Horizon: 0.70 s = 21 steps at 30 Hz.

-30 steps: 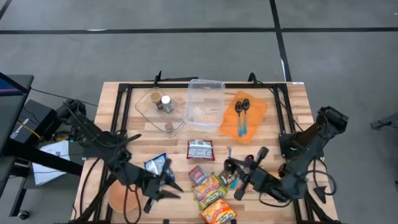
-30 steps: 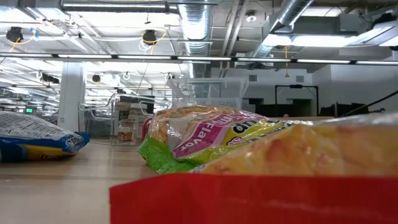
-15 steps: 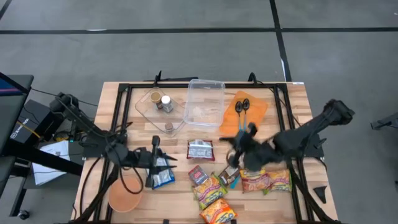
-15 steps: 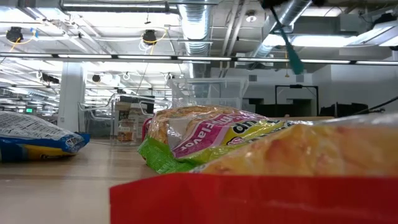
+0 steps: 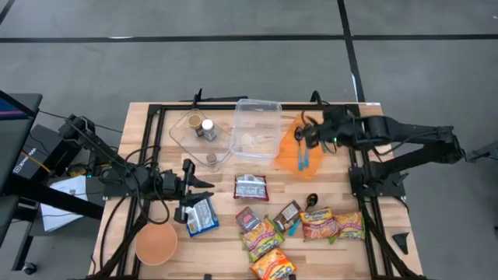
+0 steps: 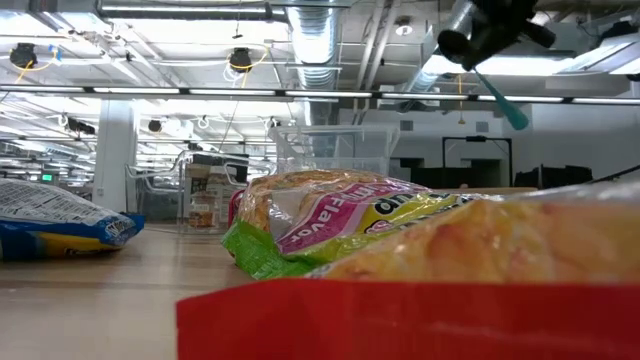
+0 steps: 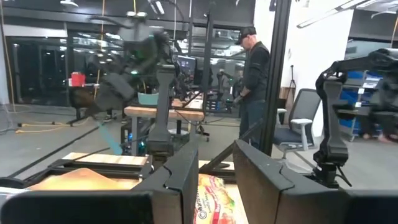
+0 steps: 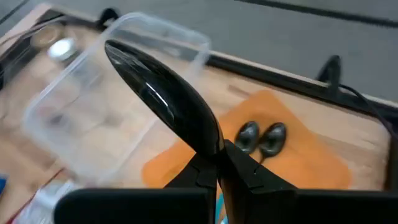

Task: Pick & Place Food Item
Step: Put the blue spoon into the orange bin

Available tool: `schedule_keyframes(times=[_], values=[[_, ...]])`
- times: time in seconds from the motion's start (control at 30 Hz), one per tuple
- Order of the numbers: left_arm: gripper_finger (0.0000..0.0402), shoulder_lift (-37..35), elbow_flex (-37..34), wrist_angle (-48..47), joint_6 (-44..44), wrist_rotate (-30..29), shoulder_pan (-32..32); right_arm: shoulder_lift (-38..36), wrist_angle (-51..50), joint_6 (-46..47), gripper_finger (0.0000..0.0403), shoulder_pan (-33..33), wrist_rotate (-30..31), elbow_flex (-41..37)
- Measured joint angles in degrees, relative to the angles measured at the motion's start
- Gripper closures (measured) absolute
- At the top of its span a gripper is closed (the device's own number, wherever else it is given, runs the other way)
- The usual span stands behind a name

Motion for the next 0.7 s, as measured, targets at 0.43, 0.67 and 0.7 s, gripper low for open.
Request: schedule_keyframes(times=[0.43,0.67,0.7], values=[[0.0307,0.23,0.02,-0.25,-0.57,0.01,-0.01,11.59,1.41,-1.07,0.0403,-19.76,-15.82,-0.02],[0.0307,0.24,0.02,-0.46,-0.61,0.02,-0.01,18.28,8.7,-1.03,0.0402,-23.9,-21.62,-0.02],[0.0307,0.24,0.02,-0.71,-0.62,0.01,-0.01,18.99,9.08,-0.97,0.0402,-24.25,-22.52,-0.02]])
